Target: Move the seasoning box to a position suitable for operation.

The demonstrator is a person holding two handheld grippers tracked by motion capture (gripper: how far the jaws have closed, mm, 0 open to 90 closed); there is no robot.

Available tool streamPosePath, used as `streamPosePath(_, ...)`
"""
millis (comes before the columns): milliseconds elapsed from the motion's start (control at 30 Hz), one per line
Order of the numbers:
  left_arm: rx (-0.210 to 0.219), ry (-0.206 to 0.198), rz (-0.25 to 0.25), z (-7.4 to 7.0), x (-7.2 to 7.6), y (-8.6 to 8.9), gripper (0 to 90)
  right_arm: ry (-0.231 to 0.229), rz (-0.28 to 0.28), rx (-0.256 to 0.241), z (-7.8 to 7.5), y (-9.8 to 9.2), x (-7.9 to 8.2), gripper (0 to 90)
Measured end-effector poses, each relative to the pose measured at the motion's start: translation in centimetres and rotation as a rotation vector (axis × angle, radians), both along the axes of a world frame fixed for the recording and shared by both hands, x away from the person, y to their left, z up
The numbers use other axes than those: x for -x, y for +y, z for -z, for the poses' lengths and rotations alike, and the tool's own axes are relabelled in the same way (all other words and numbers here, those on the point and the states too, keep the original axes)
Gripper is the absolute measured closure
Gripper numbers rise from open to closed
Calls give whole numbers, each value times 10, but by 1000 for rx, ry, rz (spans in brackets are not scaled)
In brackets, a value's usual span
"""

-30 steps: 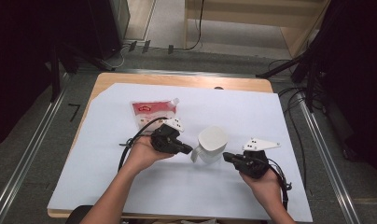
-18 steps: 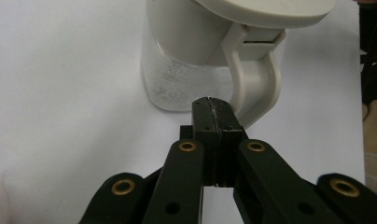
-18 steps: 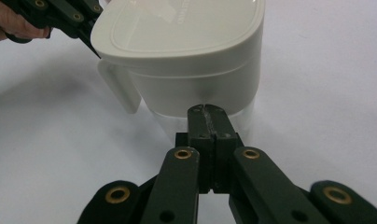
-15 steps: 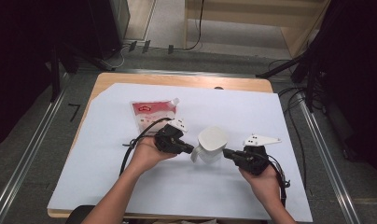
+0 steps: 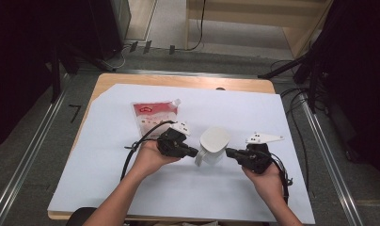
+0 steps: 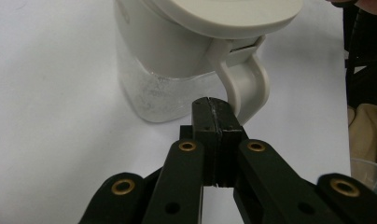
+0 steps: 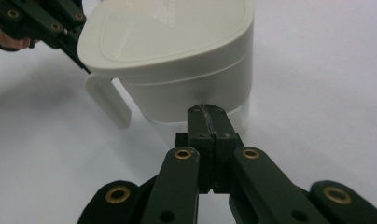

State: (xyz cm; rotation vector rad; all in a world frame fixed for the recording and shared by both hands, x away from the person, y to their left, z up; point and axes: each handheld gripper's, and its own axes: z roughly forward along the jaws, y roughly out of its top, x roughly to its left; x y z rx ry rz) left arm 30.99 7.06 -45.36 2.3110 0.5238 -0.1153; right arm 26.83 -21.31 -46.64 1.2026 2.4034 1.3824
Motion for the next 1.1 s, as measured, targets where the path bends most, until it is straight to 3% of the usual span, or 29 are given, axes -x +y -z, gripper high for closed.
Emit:
streamPosePath(100, 2, -11, -7, -2, 3, -4, 900, -7, 9, -5, -1, -1, -1, 900)
streamPosePath(200, 3, 6, -41, -4, 7, -5, 900, -11, 13, 4, -1, -1, -1, 900)
streamPosePath(567, 12, 11, -24, -5, 12, -12, 900, -13, 46, 7, -2, 2, -5, 900)
streamPosePath(833, 20, 1, -27, -4, 12, -20, 900, -16, 47, 15, -3, 3, -14, 900)
streamPosePath(1100, 17, -39, -22, -6, 17, -32, 900, -24, 70, 30, -4, 5, -23, 900)
